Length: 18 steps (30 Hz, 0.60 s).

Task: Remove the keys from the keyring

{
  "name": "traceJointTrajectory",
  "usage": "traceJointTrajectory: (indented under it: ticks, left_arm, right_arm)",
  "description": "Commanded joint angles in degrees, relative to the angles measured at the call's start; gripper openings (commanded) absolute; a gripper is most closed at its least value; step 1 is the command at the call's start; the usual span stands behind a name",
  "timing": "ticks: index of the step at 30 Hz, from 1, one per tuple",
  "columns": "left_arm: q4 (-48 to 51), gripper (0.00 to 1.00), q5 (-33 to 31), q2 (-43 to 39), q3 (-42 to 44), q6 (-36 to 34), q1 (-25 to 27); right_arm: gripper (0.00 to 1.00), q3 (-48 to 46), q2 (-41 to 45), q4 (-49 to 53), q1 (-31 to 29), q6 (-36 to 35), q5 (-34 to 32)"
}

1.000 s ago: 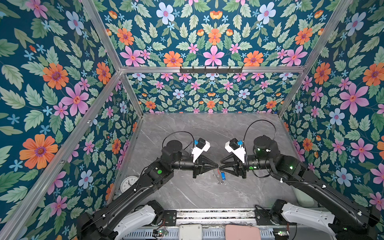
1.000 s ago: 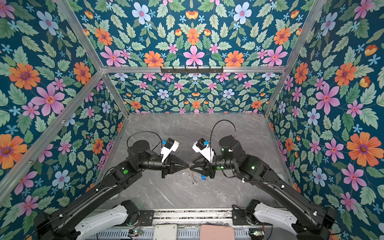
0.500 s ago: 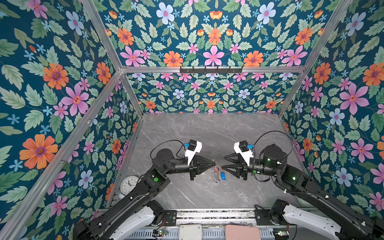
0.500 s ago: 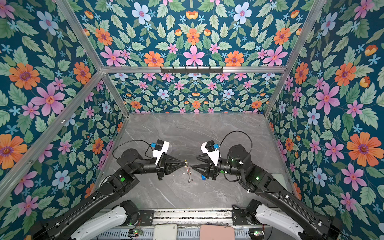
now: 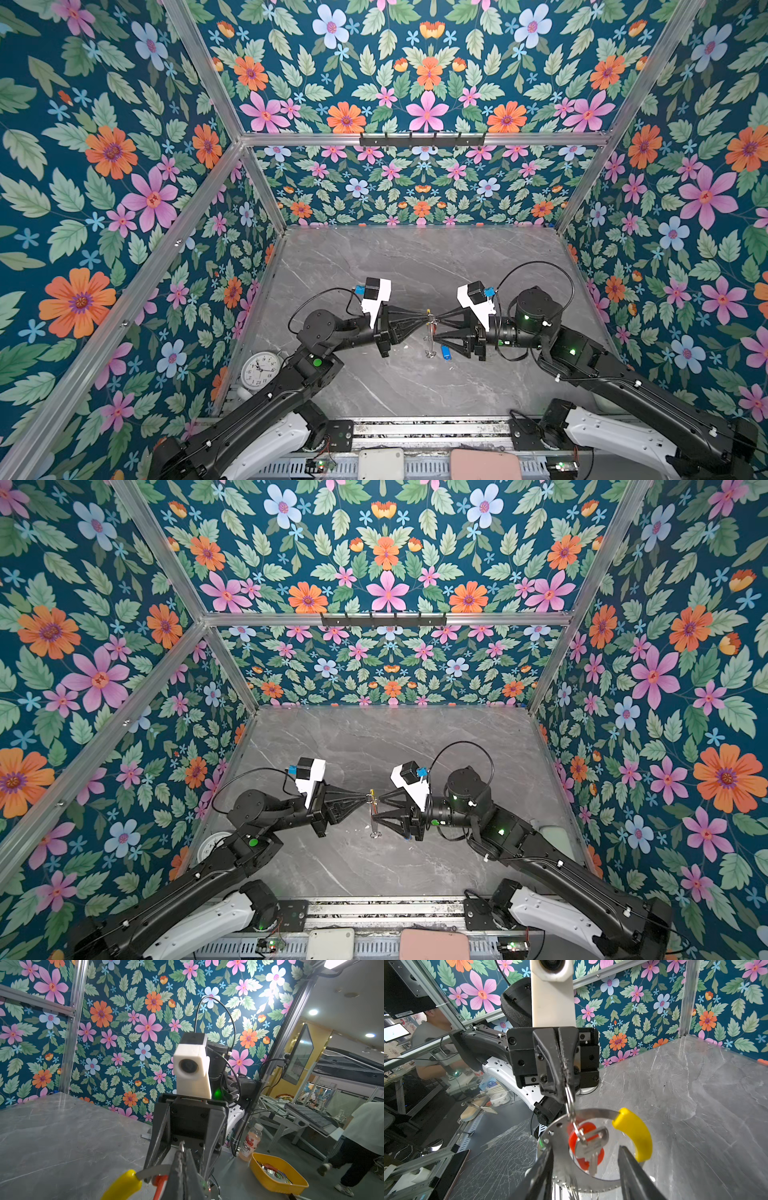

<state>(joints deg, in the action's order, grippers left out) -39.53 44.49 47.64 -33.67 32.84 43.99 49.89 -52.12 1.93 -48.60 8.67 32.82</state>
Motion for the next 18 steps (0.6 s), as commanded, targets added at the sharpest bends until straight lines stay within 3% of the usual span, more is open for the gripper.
traceJointTrajectory:
  ticks: [1,10,18]
  left_arm:
    - [-5.3,0.0,-0.6,0.2,0.1,1.3,0.0]
    - [-6.4,0.0,-0.7,0.4,0.5,2.3,0.0]
    - [-6.5,0.0,-2.5,-0.3,0.9,2.3,0.1]
  right_arm:
    - [0.43,0.4,-0.3,-2.2,-0.2,-0.2,0.1]
    - [0.25,1.1,-1.0,-1.9,-0.4,-0.6,0.1]
    - [0.02,1.4,-1.2,-0.9,-1.0,-1.4,0.1]
